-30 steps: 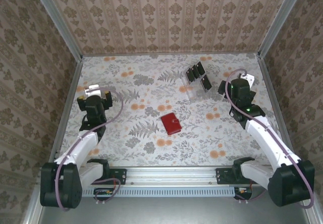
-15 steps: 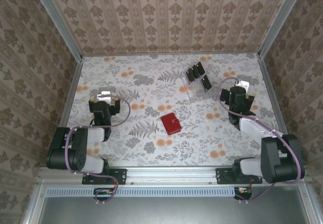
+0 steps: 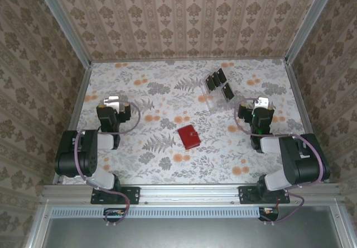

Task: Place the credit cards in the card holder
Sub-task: Reset both arms

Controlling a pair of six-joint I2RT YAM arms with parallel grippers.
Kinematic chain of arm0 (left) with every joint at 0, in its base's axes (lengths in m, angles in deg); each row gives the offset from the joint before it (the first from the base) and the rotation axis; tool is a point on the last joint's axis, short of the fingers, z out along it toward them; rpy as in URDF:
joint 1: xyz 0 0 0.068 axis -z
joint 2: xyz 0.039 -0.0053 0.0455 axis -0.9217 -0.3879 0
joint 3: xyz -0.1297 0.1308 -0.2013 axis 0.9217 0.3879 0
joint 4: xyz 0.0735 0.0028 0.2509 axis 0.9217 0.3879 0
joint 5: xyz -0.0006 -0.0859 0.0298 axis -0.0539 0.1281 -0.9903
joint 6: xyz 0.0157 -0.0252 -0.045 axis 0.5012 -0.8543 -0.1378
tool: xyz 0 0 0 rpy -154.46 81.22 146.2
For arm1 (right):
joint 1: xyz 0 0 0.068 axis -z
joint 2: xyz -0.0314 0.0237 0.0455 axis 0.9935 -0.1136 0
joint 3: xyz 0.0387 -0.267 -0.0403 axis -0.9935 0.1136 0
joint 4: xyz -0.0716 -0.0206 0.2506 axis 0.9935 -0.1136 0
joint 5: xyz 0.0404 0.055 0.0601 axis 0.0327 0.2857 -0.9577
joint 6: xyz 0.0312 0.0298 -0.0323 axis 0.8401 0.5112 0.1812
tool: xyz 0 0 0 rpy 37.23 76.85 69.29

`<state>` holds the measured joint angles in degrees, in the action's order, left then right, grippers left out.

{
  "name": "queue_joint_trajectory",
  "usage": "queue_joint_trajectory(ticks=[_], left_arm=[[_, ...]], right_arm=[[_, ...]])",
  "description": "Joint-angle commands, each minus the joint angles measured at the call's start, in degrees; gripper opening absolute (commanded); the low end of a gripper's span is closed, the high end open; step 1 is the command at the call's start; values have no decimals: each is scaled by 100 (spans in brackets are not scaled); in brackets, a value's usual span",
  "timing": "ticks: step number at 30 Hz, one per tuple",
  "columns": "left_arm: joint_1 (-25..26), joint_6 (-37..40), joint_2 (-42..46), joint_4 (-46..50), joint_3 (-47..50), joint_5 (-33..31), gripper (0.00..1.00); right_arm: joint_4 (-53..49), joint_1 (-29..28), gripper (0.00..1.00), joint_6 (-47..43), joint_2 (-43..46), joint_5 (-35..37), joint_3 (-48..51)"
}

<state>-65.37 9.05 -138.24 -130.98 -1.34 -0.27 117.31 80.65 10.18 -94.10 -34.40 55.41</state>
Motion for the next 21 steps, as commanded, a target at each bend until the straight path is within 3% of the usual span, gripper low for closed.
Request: queue_joint_trajectory(ticks=[1,5,21], left_arm=[[-31,-199,-9,209,-80,274,100],[-40,-208,-7,227,-103,290,100],[13,-164,-12,175,-76,198,100]], right_arm=[[974,36,100,-142,-263,-306,126],[-195,147,100,-78,-235,-588,-441],[-27,-16,100,-194,-241,-280,-376]])
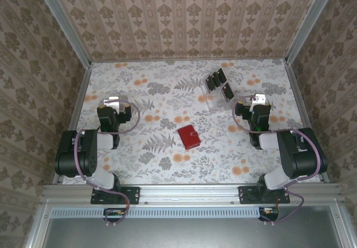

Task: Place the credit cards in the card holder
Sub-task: Reset both arms

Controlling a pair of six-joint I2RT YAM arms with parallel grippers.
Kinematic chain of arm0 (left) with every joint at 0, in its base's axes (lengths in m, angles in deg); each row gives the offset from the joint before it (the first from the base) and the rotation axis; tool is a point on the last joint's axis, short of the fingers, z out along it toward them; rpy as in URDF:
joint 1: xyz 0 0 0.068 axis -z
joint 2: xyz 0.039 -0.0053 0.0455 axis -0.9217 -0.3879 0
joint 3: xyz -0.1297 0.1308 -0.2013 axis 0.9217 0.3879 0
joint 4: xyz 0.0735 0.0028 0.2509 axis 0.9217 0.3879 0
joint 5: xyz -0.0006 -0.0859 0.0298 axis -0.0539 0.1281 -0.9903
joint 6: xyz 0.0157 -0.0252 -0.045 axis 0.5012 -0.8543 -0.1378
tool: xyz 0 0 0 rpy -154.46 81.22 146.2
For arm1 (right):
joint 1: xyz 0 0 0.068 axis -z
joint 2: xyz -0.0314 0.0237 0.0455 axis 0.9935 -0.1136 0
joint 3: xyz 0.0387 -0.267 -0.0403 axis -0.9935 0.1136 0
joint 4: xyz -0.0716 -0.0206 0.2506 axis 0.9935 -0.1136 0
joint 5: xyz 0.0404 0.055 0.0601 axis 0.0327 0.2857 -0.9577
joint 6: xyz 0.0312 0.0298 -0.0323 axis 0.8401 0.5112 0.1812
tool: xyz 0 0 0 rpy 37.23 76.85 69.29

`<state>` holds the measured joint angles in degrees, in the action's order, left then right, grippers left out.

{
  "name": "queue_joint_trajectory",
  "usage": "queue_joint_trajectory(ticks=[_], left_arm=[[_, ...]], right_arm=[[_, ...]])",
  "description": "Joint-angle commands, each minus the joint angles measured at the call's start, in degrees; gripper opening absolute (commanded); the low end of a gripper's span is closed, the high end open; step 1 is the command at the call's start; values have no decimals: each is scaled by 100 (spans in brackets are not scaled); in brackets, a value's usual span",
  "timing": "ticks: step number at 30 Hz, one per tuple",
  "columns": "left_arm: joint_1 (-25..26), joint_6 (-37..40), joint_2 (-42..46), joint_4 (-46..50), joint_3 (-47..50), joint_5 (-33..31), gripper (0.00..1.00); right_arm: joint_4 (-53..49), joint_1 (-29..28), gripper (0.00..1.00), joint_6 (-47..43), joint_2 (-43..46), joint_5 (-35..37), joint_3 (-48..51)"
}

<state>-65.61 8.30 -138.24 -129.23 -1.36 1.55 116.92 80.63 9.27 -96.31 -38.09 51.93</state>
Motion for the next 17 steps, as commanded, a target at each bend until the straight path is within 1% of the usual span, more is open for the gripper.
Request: queue_joint_trajectory(ticks=[1,10,12,17], left_arm=[[37,-90,-5,-7,-70,18,100],[37,-82,11,-26,-51,18,100],[36,-86,5,-19,-55,18,100],[33,-88,-1,-26,-48,16,100]], right_arm=[[4,-12,100,-94,-17,87,-32],[-58,-18,100,-95,-53,72,-98],[-145,51,100,-61,-60,-54,-134],[-16,65,100,-70,-2,-96,-37]])
